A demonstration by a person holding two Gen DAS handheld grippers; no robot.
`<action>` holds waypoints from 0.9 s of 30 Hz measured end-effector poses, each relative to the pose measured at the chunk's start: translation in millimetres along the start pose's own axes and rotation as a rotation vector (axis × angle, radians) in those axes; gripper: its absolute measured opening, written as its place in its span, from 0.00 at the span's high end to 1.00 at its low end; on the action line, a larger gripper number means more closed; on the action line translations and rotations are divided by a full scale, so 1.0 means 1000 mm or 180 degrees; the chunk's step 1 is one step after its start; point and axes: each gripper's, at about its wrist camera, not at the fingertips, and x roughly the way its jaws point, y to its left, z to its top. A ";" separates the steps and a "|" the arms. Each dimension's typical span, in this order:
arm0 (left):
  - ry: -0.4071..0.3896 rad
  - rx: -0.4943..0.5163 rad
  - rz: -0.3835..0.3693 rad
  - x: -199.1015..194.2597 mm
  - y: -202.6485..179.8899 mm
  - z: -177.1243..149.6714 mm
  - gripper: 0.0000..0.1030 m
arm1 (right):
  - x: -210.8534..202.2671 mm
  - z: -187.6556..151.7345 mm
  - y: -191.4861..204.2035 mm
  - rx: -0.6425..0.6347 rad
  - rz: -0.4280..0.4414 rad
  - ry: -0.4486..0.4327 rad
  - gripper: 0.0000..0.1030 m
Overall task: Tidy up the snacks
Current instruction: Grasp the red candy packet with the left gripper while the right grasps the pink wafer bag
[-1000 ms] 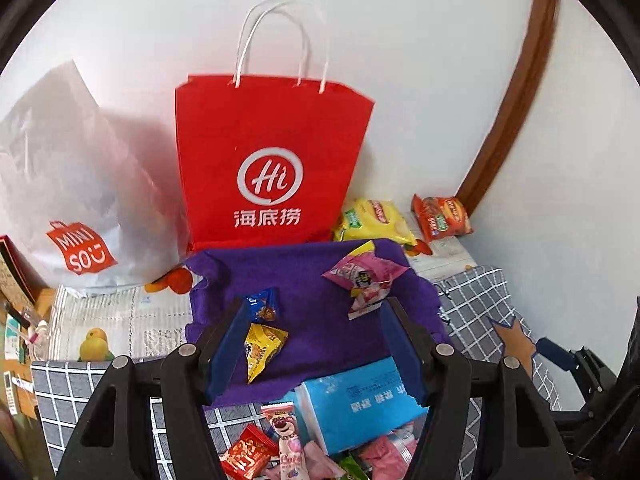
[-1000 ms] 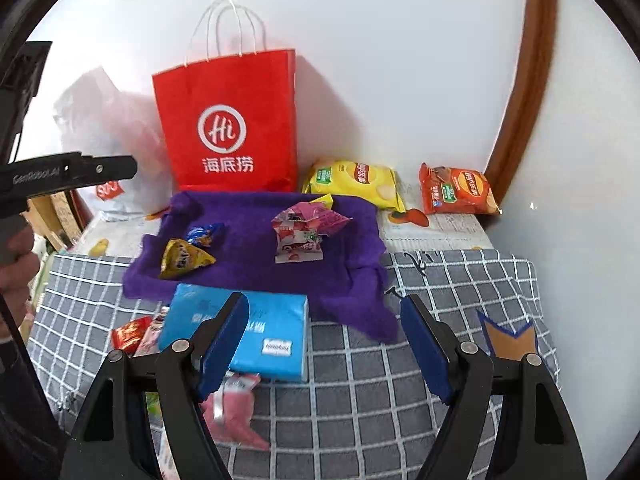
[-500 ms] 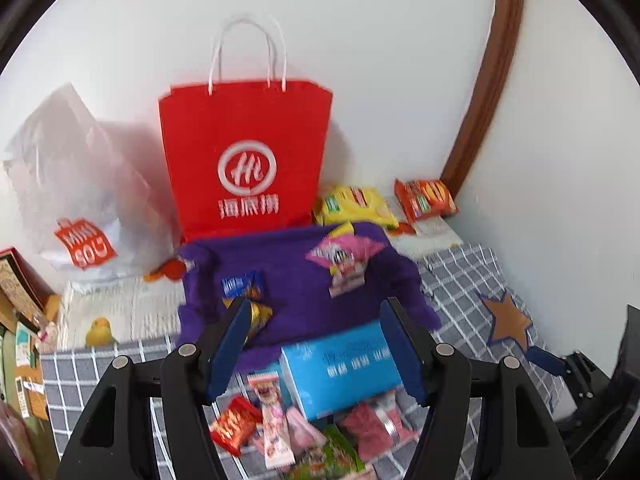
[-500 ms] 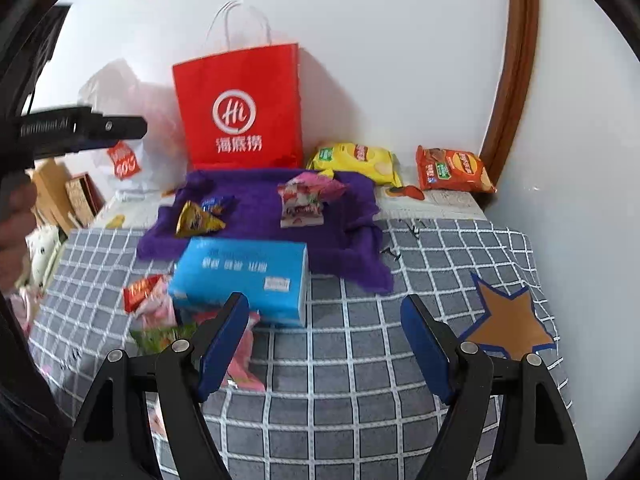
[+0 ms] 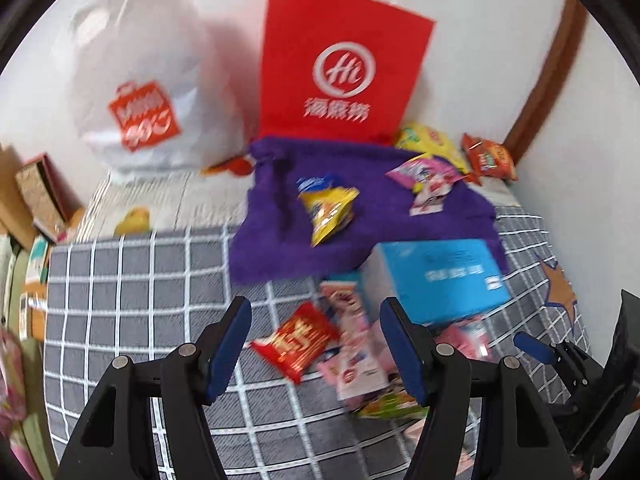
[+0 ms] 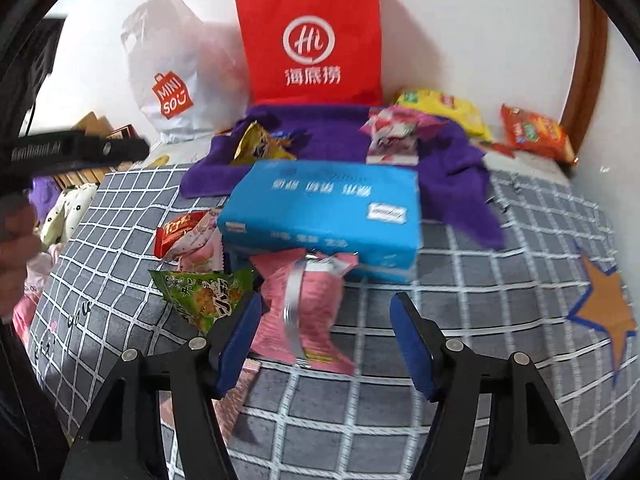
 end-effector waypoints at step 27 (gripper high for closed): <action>0.0382 0.0606 0.0109 0.066 0.015 -0.031 0.37 | 0.004 -0.007 -0.024 -0.0052 -0.0016 0.0058 0.52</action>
